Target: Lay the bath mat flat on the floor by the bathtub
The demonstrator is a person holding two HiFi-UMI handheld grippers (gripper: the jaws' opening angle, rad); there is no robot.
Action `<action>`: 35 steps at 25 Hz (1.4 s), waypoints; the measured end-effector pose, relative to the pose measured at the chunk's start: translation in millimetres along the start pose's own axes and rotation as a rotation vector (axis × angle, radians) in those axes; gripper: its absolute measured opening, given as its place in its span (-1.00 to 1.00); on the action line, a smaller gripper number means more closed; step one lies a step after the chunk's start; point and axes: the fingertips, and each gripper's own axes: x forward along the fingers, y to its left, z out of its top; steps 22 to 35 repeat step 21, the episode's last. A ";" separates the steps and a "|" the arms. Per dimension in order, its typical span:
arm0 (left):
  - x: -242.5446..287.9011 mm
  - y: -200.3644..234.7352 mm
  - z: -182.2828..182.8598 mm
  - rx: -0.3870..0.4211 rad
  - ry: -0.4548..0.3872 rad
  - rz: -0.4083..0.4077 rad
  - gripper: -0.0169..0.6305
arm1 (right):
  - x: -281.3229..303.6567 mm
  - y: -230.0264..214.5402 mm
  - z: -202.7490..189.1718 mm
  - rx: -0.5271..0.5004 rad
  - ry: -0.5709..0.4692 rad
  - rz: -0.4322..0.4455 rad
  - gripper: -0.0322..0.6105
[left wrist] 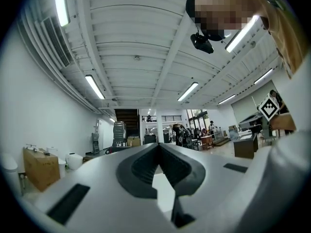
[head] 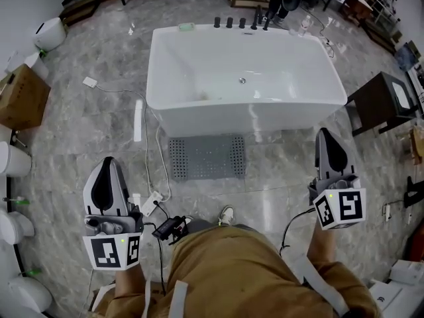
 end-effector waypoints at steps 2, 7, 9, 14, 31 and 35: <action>-5.2 1.5 2.4 -0.001 -0.006 0.007 -0.93 | -4.7 0.7 3.1 -0.006 0.000 -0.002 -0.89; -17.1 4.2 6.3 0.000 -0.006 0.021 -0.93 | -9.2 6.1 8.8 -0.017 -0.005 0.010 -0.89; -20.8 4.6 6.9 0.006 -0.003 0.023 -0.93 | -9.4 8.3 10.6 -0.021 -0.012 0.014 -0.89; -29.4 4.4 4.5 0.016 0.003 0.033 -0.93 | -12.2 15.2 6.3 -0.023 -0.014 0.022 -0.89; -32.5 1.3 8.0 0.029 0.006 0.028 -0.93 | -22.3 6.4 2.2 -0.016 -0.005 -0.003 -0.89; -32.5 1.3 8.0 0.029 0.006 0.028 -0.93 | -22.3 6.4 2.2 -0.016 -0.005 -0.003 -0.89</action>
